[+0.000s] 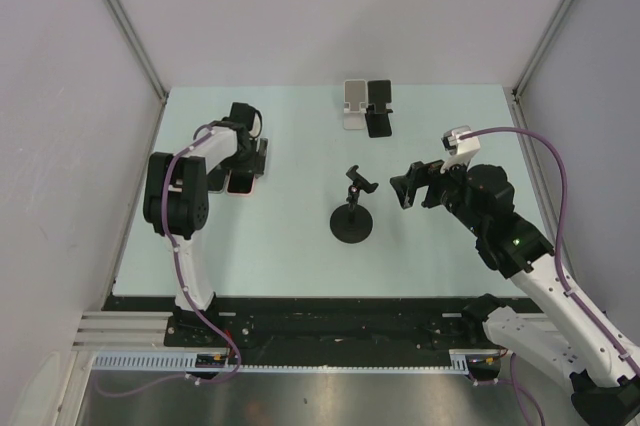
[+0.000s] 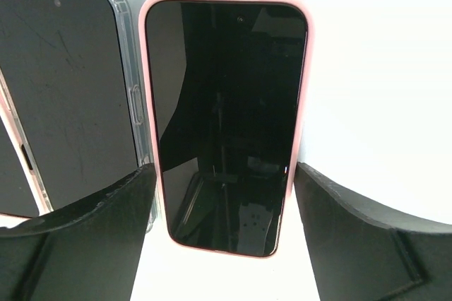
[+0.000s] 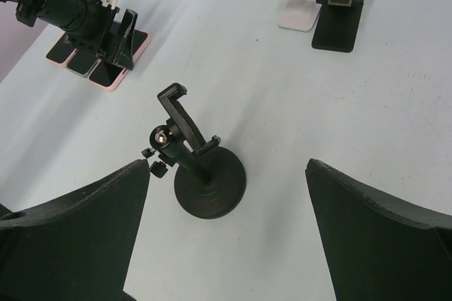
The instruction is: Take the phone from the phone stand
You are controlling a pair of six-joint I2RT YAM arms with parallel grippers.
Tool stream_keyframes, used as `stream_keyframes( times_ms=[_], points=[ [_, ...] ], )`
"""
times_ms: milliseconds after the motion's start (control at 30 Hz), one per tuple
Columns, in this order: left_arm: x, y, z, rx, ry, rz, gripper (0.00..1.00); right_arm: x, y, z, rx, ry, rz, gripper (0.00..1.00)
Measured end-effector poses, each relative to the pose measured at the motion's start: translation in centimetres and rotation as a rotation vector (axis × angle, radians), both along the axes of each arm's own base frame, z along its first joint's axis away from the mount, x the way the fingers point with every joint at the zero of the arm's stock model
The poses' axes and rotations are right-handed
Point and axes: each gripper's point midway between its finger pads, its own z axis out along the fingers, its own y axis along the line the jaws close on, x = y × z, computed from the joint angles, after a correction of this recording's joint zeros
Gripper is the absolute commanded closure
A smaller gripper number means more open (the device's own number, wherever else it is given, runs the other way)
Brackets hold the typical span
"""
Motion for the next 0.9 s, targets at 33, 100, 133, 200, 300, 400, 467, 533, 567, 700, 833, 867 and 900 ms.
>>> stream_keyframes(
  times_ms=[33, 100, 133, 200, 300, 400, 467, 533, 567, 700, 833, 867, 900],
  points=[
    [0.0, -0.1, 0.0, 0.002, 0.0, -0.002, 0.23, 0.0, 0.0, 0.0, 0.001, 0.0, 0.001, 0.03],
    [0.0, -0.2, 0.0, 0.004, -0.001, -0.003, 0.25, 0.0, 0.0, 0.0, 0.002, 0.002, 0.001, 0.03],
    [0.0, -0.2, 0.0, 0.008, -0.001, -0.004, 0.26, 0.0, 0.1, 0.0, 0.004, 0.003, 0.001, 0.03],
    [0.0, -0.1, 0.1, 0.017, -0.003, -0.001, 0.26, 0.0, 0.1, -0.1, 0.008, 0.007, 0.0, 0.03],
    [0.0, 0.1, 0.1, 0.035, -0.006, 0.005, 0.27, 0.0, 0.1, -0.2, 0.01, 0.011, 0.0, 0.03],
    [0.0, 0.4, 0.2, 0.044, -0.009, 0.012, 0.27, 0.0, 0.2, -0.5, 0.008, 0.018, 0.002, 0.03],
    [0.0, 0.4, 0.2, 0.045, -0.008, 0.013, 0.27, 0.0, 0.2, -0.8, 0.004, 0.026, 0.005, 0.03],
    [0.0, 0.4, 0.2, 0.043, -0.009, 0.017, 0.26, 0.0, 0.3, -1.1, 0.003, 0.031, 0.006, 0.03],
    [0.0, 0.4, 0.2, 0.041, -0.009, 0.021, 0.24, 0.0, 0.3, -1.2, 0.002, 0.034, 0.008, 0.03],
    [0.0, 0.5, 0.1, 0.036, -0.008, 0.026, 0.19, -0.2, 0.8, -1.5, 0.004, 0.042, 0.036, 0.04],
    [0.2, 0.5, 1.1, 0.006, -0.03, 0.042, 0.14, -0.5, 2.0, -1.8, 0.009, 0.047, 0.095, 0.04],
    [0.2, 0.4, 1.8, -0.008, -0.043, 0.042, 0.11, -0.6, 2.4, -1.9, 0.008, 0.046, 0.114, 0.04],
    [0.4, 0.2, 3.1, -0.027, -0.072, 0.044, 0.11, -0.8, 3.0, -2.0, 0.003, 0.045, 0.137, 0.04]
  ],
)
